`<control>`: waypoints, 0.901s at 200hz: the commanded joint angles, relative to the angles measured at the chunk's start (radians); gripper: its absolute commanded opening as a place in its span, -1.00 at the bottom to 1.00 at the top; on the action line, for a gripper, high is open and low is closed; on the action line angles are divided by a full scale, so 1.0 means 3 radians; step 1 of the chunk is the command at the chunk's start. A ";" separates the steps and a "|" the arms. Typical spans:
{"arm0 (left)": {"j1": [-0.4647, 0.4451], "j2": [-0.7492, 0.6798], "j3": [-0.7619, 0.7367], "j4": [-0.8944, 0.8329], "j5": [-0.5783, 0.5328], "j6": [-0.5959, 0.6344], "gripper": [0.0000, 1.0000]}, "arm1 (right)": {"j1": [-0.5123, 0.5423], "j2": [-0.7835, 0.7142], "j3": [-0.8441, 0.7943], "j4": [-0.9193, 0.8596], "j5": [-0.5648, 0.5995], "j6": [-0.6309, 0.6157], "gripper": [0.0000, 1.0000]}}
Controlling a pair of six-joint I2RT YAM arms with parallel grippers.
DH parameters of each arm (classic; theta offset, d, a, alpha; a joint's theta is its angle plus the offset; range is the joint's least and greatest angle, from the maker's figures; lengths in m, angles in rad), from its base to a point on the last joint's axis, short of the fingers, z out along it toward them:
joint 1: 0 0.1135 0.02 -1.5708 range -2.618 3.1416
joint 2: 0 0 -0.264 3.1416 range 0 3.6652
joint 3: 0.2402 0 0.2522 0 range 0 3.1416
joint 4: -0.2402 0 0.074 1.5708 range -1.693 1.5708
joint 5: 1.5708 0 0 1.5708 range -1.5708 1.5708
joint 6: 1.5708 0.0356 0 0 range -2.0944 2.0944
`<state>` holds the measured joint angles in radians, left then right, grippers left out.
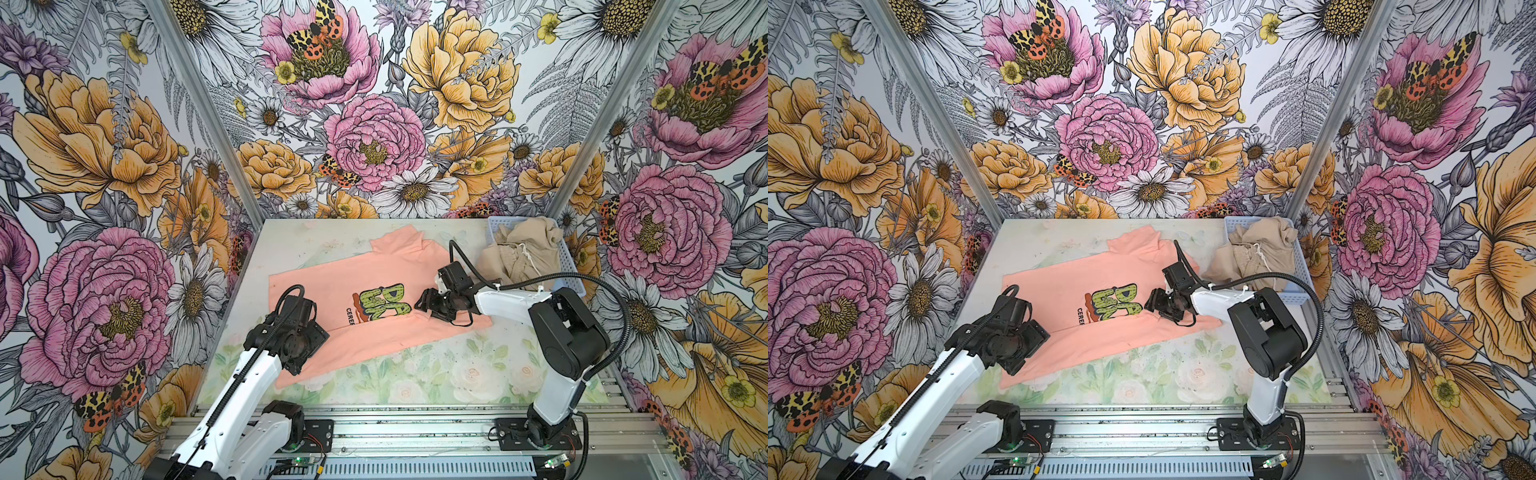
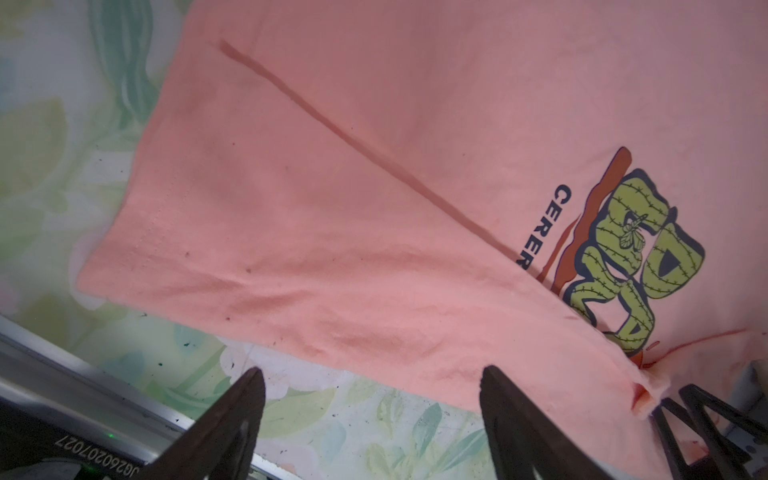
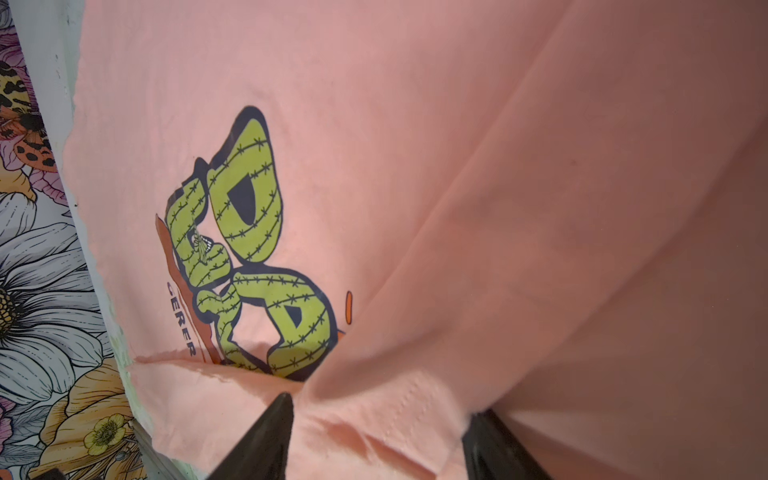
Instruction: Fold and stack the mixed laundry pile
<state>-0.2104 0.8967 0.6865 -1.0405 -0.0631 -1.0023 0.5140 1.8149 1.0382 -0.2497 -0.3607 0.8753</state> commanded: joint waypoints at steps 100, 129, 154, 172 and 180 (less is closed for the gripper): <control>-0.0019 -0.0097 -0.0099 0.0104 -0.0056 0.0008 0.66 | 0.0039 0.0585 0.1087 -0.0170 -0.0002 -0.0112 0.30; -0.0021 -0.0138 -0.0110 0.0095 -0.0025 0.0008 0.67 | 0.0027 0.0712 0.1410 -0.0594 0.0201 -0.0443 0.30; -0.0026 -0.0184 -0.0125 0.0090 -0.0015 0.0005 0.66 | 0.0028 0.0582 0.1401 -0.0645 0.0344 -0.0581 0.31; -0.0029 -0.0202 -0.0141 0.0093 -0.0010 -0.0006 0.66 | 0.0025 0.0371 0.1336 -0.0666 0.0505 -0.0655 0.31; -0.0031 -0.0197 -0.0148 0.0093 -0.0012 -0.0008 0.67 | 0.0025 0.0279 0.1294 -0.0688 0.0550 -0.0684 0.31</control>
<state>-0.2123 0.8501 0.6579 -1.0275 -0.0624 -1.0031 0.5186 2.0026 1.4399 -0.4156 -0.2790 0.7361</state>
